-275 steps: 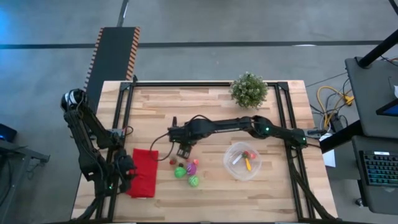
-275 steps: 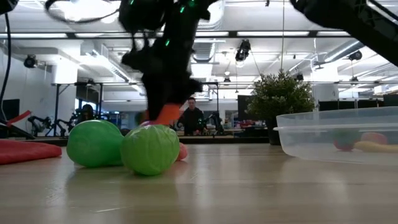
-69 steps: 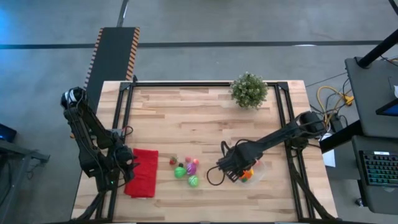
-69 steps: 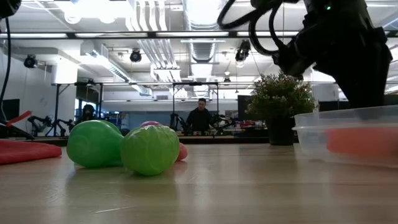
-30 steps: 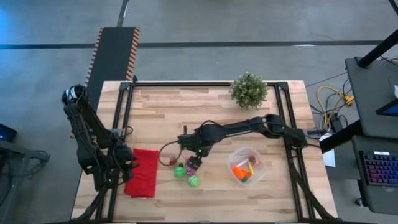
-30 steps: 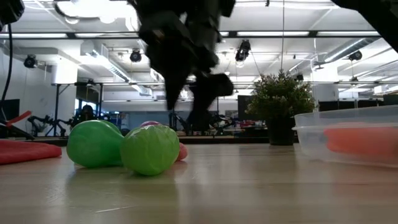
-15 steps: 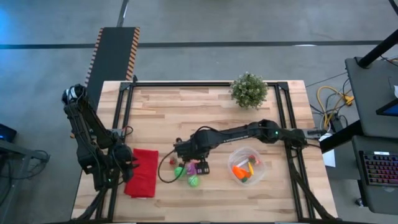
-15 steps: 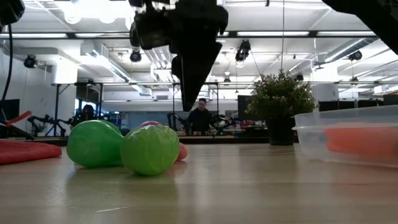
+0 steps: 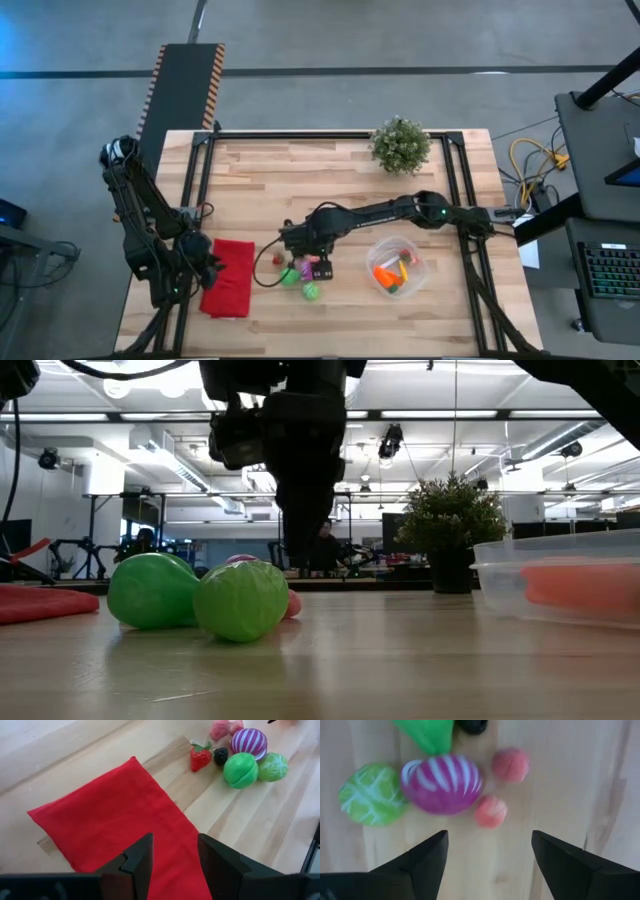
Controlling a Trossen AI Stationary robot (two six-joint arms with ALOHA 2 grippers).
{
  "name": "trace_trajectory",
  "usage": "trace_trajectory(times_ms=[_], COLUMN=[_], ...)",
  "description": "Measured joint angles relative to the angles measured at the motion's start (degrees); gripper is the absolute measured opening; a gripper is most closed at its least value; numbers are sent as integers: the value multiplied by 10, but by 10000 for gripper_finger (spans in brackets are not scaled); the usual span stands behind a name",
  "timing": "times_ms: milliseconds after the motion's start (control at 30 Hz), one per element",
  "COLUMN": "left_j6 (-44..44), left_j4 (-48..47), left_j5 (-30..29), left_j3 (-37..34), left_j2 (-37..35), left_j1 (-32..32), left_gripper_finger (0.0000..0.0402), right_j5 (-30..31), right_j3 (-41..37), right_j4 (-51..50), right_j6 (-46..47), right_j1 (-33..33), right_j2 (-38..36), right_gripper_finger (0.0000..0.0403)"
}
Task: Pick and placing Produce into tupperware
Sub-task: Put the right pink peach into the transparent bin
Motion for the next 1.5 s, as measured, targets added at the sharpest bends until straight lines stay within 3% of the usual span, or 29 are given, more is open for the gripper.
trace_trajectory(times_ms=[567, 1500], left_j6=[16, 43], left_j4=[0, 1], left_j5=[0, 0], left_j3=[-3, -3], left_j2=[3, 3], left_j1=[0, 0], left_gripper_finger=[139, 139], right_j5=[5, 8], right_j3=[-62, -105], right_j4=[80, 133], right_j6=[51, 107], right_j1=[-1, -7], right_j2=[1, 0], right_gripper_finger=[269, 188])
